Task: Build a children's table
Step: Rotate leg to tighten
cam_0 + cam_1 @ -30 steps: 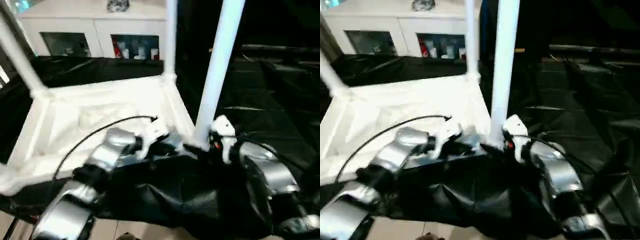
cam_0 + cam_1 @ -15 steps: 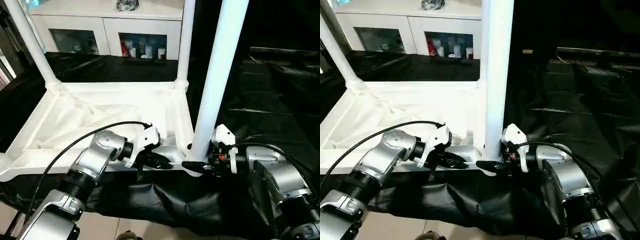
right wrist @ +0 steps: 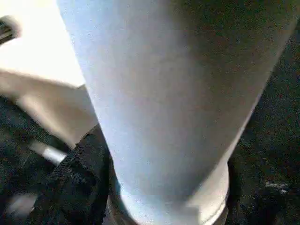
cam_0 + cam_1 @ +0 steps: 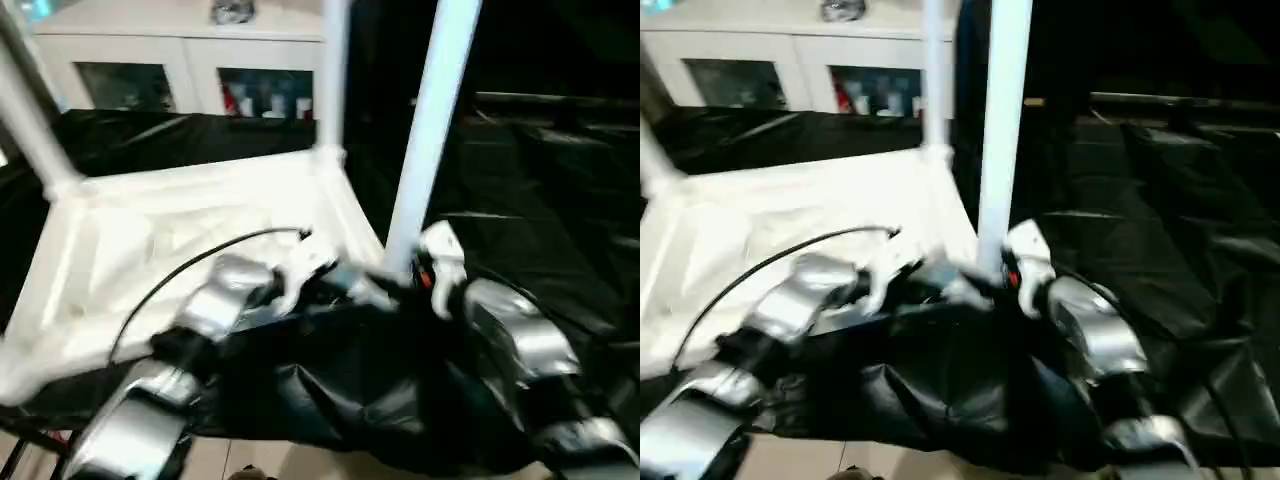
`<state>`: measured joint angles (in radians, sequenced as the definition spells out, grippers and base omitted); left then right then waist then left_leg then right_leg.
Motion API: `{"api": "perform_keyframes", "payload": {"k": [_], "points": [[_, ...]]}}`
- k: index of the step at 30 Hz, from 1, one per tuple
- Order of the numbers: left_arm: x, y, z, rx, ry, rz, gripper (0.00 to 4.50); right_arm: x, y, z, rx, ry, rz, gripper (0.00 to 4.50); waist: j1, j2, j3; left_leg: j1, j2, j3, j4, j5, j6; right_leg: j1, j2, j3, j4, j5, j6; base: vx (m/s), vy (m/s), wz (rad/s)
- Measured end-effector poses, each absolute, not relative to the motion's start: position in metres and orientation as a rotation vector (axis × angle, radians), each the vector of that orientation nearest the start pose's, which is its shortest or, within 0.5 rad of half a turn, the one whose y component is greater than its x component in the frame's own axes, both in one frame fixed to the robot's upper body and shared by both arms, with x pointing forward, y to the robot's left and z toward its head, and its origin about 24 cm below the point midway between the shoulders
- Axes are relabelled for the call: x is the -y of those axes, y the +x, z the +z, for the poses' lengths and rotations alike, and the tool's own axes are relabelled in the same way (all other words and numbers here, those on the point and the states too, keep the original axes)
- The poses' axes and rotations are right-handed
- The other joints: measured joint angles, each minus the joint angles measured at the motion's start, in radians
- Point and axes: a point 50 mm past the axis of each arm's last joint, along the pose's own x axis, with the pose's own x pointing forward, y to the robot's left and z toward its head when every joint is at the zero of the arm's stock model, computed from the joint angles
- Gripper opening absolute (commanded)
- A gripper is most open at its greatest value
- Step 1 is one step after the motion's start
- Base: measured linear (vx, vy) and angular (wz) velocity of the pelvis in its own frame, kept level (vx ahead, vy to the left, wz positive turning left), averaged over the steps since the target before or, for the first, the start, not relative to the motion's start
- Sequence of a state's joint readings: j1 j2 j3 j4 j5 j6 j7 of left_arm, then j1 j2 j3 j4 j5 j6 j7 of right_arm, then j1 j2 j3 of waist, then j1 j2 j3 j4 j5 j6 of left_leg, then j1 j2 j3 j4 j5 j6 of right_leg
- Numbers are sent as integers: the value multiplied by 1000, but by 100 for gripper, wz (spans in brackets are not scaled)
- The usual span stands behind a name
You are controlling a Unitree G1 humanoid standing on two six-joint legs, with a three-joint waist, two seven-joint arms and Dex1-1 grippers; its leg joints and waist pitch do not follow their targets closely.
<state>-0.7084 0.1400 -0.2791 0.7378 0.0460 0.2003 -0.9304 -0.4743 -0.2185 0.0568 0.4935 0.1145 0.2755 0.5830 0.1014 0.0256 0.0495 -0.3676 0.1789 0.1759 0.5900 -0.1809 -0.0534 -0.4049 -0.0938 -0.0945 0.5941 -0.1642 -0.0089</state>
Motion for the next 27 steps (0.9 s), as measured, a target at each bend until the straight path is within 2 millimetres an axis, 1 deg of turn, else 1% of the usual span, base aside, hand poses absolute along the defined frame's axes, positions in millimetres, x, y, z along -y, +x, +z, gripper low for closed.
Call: {"api": "perform_keyframes", "payload": {"k": [6,7,8,9,11,14,17,18,22,24,27], "points": [[-56,344,49,-438,268,-1088,0,135,339,39,-326,-27,458,275,2,3,-2,0,0,0,-3,0,0,-1,0,0,-1,2,-4,0,0,0],[-56,345,49,-437,273,-1090,0,135,339,39,-325,-25,457,331,3,3,-2,0,0,0,-3,0,0,0,0,0,-1,2,-4,0,0,0],[-56,345,49,-434,275,-1092,0,135,339,39,-325,-21,458,331,3,3,-2,0,0,0,-3,0,0,0,0,0,-1,2,-4,0,0,0],[-56,345,49,-434,276,-1099,0,135,339,39,-324,-15,468,351,3,3,-2,0,0,0,-3,0,0,0,0,0,-1,2,-4,0,0,0],[-56,345,49,-431,281,-1105,0,135,338,39,-319,-15,480,374,4,3,-2,0,0,0,-3,0,0,0,0,0,-1,2,-4,0,0,0],[-62,343,49,-426,292,-1144,0,138,332,38,-306,-59,565,382,3,3,-2,0,0,0,-3,0,0,0,0,0,-1,2,-4,0,0,0],[-71,339,48,-419,309,-1192,0,144,323,38,-307,-100,681,382,9,3,-2,0,0,0,-4,0,0,-1,0,-1,0,2,-4,0,0,0],[-77,336,48,-417,316,-1223,0,147,317,38,-313,-123,744,382,10,3,-2,0,0,0,-4,0,0,0,0,-1,0,2,-3,0,0,0],[-85,329,48,-418,328,-1304,0,148,310,40,-322,-140,875,382,14,3,-1,0,1,0,-3,0,0,0,0,-1,0,1,-3,0,0,0],[-89,324,48,-421,329,-1350,0,149,304,42,-330,-141,949,382,22,3,-1,0,0,0,-3,0,0,0,0,-1,-1,1,-3,0,0,0],[-99,317,48,-430,326,-1409,0,155,295,46,-358,-137,1061,382,29,3,-1,0,1,0,-3,0,0,0,0,-1,0,1,-3,0,0,0]]}}
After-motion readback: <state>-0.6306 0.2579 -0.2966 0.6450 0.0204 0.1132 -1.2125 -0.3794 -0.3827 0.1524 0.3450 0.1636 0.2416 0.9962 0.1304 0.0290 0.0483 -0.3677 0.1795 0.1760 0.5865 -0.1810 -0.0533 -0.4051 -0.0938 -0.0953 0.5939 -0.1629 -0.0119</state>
